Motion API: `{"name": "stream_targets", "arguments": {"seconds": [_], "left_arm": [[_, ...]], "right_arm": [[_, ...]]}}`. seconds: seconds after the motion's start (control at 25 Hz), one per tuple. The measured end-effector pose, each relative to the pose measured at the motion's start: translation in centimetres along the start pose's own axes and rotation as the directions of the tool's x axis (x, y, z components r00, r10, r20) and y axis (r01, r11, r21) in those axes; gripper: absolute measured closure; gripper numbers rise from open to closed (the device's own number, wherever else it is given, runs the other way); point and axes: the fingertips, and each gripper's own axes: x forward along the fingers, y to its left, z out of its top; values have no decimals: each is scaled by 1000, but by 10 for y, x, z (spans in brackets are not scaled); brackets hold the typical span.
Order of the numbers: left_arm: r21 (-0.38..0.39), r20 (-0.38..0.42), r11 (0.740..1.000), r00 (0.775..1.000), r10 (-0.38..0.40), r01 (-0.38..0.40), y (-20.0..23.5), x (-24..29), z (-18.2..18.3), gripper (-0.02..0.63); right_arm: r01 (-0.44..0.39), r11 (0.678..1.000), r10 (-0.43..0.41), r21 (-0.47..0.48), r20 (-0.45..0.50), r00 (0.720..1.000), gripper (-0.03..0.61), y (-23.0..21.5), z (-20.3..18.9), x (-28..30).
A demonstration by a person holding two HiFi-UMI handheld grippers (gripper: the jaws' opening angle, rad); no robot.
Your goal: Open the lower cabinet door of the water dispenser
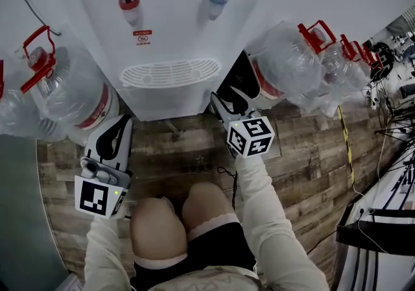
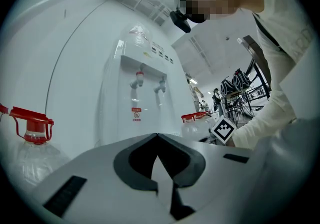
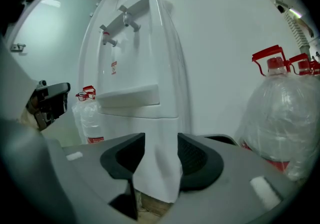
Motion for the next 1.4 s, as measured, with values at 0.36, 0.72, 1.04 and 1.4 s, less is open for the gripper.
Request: {"name": "stream_targets", "arguments": {"seconds": [0.36,0.72,1.04,1.4], "left_arm": [[0,7,1000,1000,-14,14,3,-1,-1,611],[-5,1,1000,1000,2,-2,8,-1,-6,611],[-2,11,1000,1000,-17,17,1,-2,-4,612],[21,12,1000,1000,-8,8,-4,-4,3,612]], "right_arm": [[-57,998,58,14,-40,998,290,-4,-2,39],[-37,999,37,11,-57,998,305,-3,-1,37],[-2,1000,2,10,-60,998,327,-4,-1,33],[-9,1000,9,9,-52,999,327,-3,-1,28]]}}
